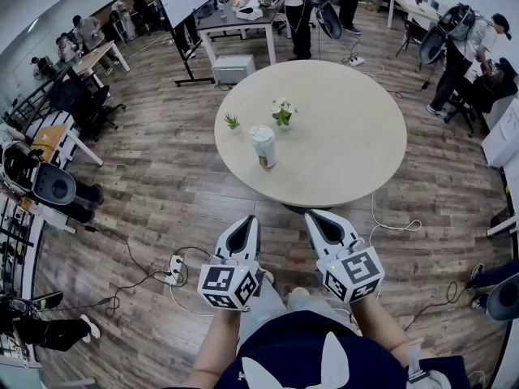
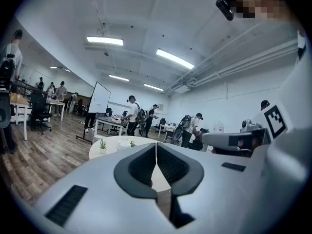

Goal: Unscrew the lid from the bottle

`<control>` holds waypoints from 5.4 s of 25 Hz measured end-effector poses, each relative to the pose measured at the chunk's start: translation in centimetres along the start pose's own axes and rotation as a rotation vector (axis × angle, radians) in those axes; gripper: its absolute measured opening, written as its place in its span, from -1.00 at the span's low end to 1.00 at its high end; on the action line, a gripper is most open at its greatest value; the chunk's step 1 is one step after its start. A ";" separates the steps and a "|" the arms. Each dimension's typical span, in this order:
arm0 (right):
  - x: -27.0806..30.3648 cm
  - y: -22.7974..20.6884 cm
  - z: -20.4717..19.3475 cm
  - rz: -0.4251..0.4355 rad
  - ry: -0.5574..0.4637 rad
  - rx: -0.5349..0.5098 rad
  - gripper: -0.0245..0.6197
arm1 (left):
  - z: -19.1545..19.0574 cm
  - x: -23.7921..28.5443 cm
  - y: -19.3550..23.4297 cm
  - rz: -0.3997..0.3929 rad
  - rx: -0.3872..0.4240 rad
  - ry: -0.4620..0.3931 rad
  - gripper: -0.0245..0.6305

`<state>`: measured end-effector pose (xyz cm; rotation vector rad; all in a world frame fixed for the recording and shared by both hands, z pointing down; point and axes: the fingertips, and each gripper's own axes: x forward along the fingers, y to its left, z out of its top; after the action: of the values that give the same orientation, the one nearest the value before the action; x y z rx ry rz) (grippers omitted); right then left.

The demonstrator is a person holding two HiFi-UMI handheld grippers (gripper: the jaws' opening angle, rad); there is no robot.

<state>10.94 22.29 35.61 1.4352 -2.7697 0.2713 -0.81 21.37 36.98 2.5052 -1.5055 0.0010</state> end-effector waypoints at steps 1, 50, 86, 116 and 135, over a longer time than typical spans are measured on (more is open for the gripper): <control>-0.1 0.2 -0.1 -0.001 0.001 0.002 -0.91 | 0.0 -0.2 -0.2 -0.006 0.006 0.001 -0.85; 19.4 -9.7 0.0 0.071 0.211 0.061 -0.04 | -0.1 16.0 13.6 -0.096 0.086 0.161 0.00; 33.3 -11.6 -7.1 0.179 0.546 -0.066 0.34 | -10.3 26.6 22.9 -0.199 0.202 0.417 0.00; 36.3 -12.4 -12.7 0.186 0.746 -0.157 0.22 | -14.9 30.4 16.8 -0.626 0.248 0.477 0.04; 35.3 -11.8 -12.7 0.400 0.762 -0.279 0.21 | -15.5 30.8 15.9 -0.586 0.284 0.449 0.12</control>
<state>-0.83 -10.96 53.05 0.5338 -2.2875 0.3285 1.72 -9.80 58.48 2.8094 -0.6090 0.6711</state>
